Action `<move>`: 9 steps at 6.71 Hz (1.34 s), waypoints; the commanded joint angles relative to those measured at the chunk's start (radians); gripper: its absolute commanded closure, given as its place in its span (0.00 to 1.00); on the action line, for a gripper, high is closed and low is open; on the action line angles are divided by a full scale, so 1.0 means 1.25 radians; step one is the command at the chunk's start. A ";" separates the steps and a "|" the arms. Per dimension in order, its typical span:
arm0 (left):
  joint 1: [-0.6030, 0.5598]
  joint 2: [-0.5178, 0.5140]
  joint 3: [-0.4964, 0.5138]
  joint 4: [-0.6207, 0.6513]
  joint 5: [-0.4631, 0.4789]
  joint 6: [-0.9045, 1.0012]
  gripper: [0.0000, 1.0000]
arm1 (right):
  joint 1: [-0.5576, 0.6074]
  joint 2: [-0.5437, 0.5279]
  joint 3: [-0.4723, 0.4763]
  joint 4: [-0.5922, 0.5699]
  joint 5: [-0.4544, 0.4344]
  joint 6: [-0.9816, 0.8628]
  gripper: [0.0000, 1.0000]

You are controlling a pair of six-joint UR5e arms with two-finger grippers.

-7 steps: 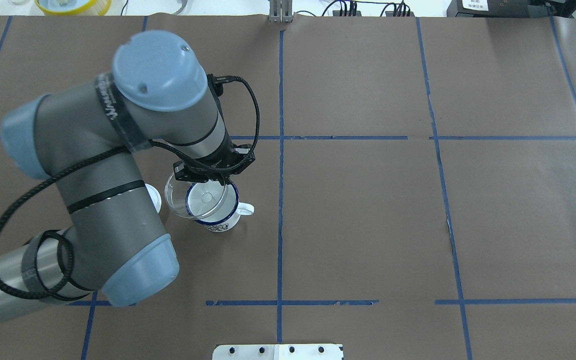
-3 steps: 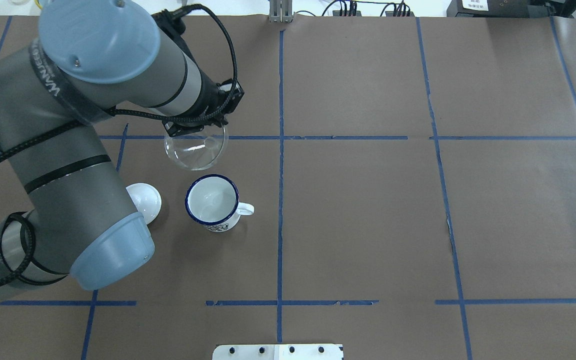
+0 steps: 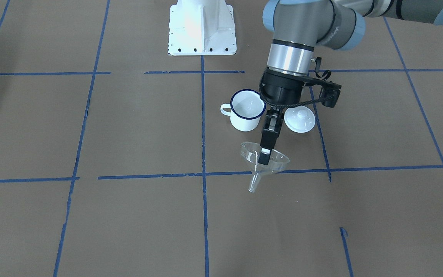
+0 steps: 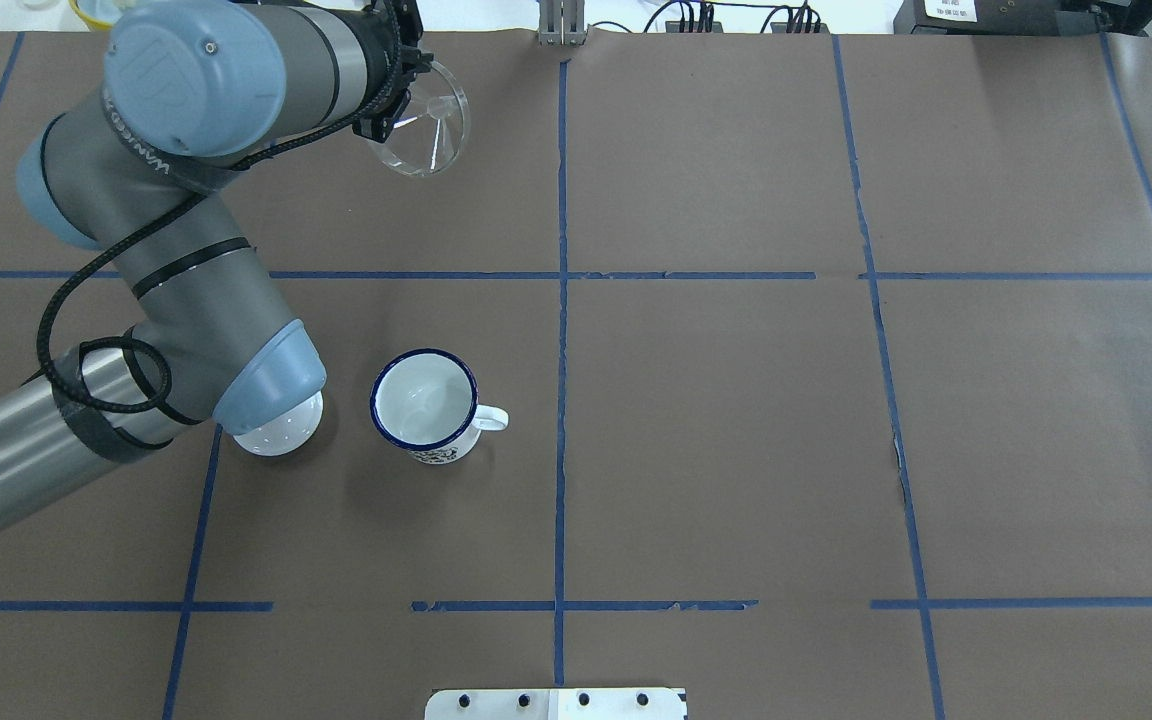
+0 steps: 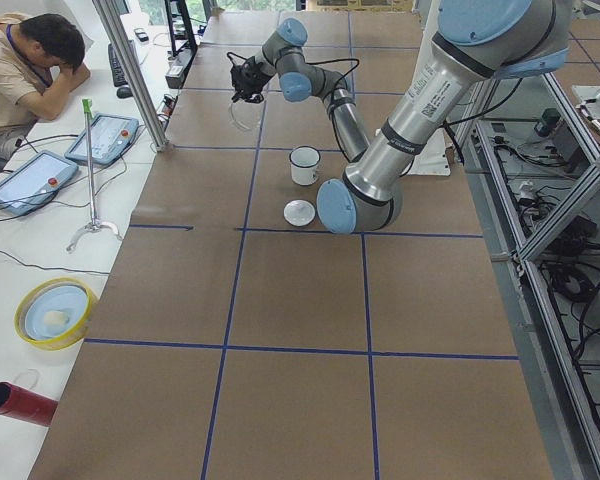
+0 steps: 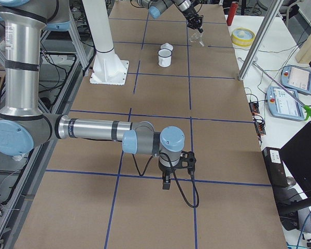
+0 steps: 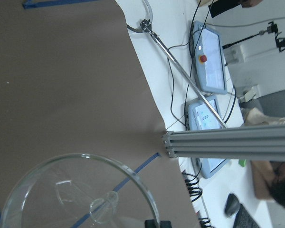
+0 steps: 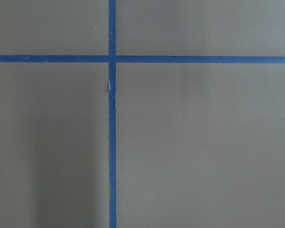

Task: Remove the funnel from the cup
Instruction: 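Carry the funnel farther from the robot and lower it onto the table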

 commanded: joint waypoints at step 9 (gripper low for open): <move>-0.005 0.018 0.400 -0.359 0.103 0.100 0.00 | 0.000 0.000 0.000 0.000 0.000 0.000 0.00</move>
